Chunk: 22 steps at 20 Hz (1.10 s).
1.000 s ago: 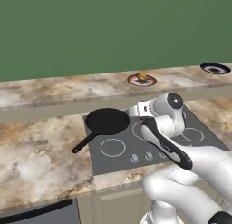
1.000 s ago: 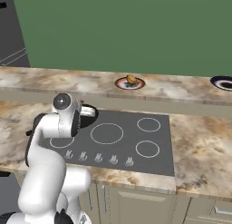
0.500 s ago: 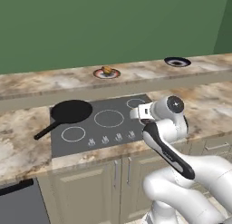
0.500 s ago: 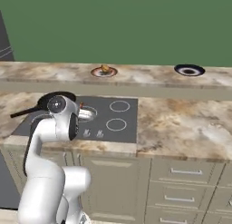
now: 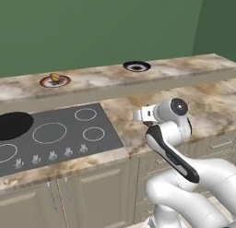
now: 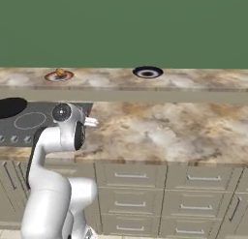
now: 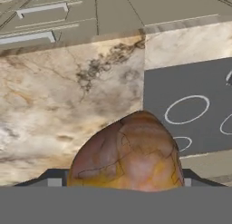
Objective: Take the chicken drumsticks from the pan and place one on each plate on the dining counter.
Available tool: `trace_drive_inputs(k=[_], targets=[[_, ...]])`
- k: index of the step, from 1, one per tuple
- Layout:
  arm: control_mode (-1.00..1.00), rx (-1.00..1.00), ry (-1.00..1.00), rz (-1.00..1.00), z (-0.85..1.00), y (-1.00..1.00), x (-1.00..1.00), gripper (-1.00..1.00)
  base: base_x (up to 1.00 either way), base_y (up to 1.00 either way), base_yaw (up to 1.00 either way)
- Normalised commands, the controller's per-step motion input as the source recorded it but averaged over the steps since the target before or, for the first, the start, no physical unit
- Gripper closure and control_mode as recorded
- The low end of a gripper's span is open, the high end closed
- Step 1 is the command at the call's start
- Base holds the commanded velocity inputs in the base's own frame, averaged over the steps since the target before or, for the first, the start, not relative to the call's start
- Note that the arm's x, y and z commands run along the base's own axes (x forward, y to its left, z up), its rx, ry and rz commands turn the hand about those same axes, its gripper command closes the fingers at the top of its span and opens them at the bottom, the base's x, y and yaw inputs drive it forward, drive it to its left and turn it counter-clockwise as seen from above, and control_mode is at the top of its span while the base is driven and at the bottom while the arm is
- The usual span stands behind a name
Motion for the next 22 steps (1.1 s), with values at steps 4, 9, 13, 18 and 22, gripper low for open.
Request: trace_drive_inputs(k=[4, 9, 13, 18, 22], targets=[[1.00, 0.00, 0.00, 0.00, 0.00, 0.00, 0.00, 1.00, 0.02, -1.00, -0.15], [1.00, 0.00, 0.00, 0.00, 0.00, 0.00, 0.00, 1.00, 0.15, -1.00, -0.05], [1.00, 0.00, 0.00, 0.00, 0.00, 0.00, 0.00, 1.00, 0.10, -1.00, 0.00], [1.00, 0.00, 0.00, 0.00, 0.00, 0.00, 0.00, 1.00, 0.02, -1.00, 0.01], [1.00, 0.00, 0.00, 0.00, 0.00, 0.00, 0.00, 1.00, 0.00, -1.00, 0.13]])
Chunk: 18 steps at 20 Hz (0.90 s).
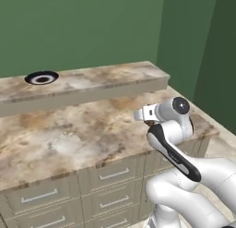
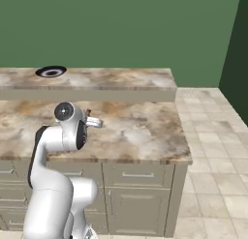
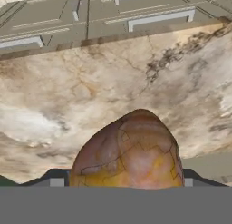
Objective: Take the chicken drumsticks from the pan and place one on each plate on the dining counter.
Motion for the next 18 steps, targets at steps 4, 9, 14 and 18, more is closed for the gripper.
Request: trace_drive_inputs(k=[4, 9, 14, 18], targets=[[1.00, 0.00, 0.00, 0.00, 0.00, 0.00, 0.00, 1.00, 0.00, -1.00, 0.13], [1.00, 0.00, 0.00, 0.00, 0.00, 0.00, 0.00, 1.00, 0.00, -1.00, 0.15], [1.00, 0.00, 0.00, 0.00, 0.00, 0.00, 0.00, 1.00, -0.02, -1.00, 0.20], [1.00, 0.00, 0.00, 0.00, 0.00, 0.00, 0.00, 1.00, -0.07, -1.00, 0.25]])
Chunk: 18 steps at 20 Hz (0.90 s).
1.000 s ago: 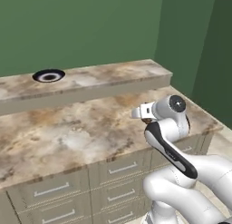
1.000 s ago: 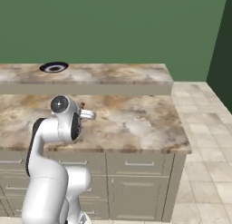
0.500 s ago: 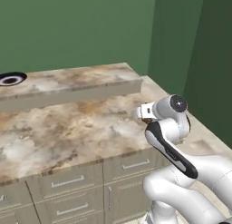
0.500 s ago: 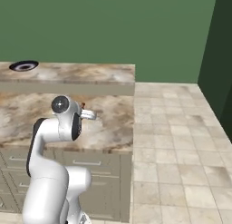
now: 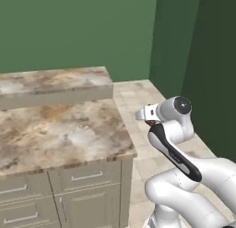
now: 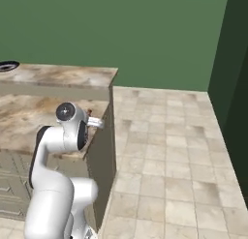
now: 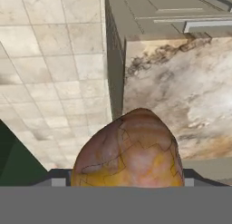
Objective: Take the chicken drumsticks from the pan and place one on each plate on the dining counter.
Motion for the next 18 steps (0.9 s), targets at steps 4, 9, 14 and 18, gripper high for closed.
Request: trace_drive_inputs(k=[4, 9, 14, 18], targets=[[1.00, 0.00, 0.00, 0.00, 0.00, 0.00, 0.00, 1.00, -0.10, -1.00, 0.31], [1.00, 0.00, 0.00, 0.00, 0.00, 0.00, 0.00, 1.00, 0.13, -1.00, 0.43], [1.00, 0.00, 0.00, 0.00, 0.00, 0.00, 0.00, 1.00, 0.81, -1.00, 0.38], [1.00, 0.00, 0.00, 0.00, 0.00, 0.00, 0.00, 1.00, 1.00, -1.00, 0.21]])
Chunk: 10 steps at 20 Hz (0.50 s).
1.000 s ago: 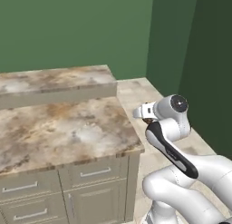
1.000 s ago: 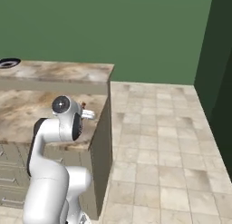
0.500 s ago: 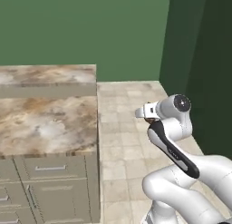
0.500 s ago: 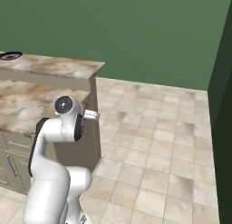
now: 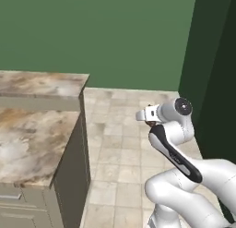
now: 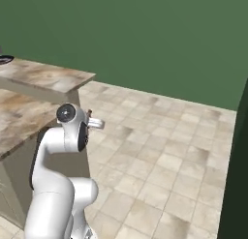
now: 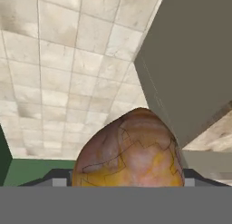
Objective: Take the chicken drumsticks from the pan and place one on each plate on the dining counter.
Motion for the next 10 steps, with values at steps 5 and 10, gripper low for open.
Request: trace_drive_inputs(k=[5, 10], targets=[[1.00, 0.00, 0.00, 0.00, 0.00, 0.00, 0.00, 1.00, 1.00, -1.00, 0.20], [1.00, 0.00, 0.00, 0.00, 0.00, 0.00, 0.00, 1.00, 1.00, -0.93, 0.36]])
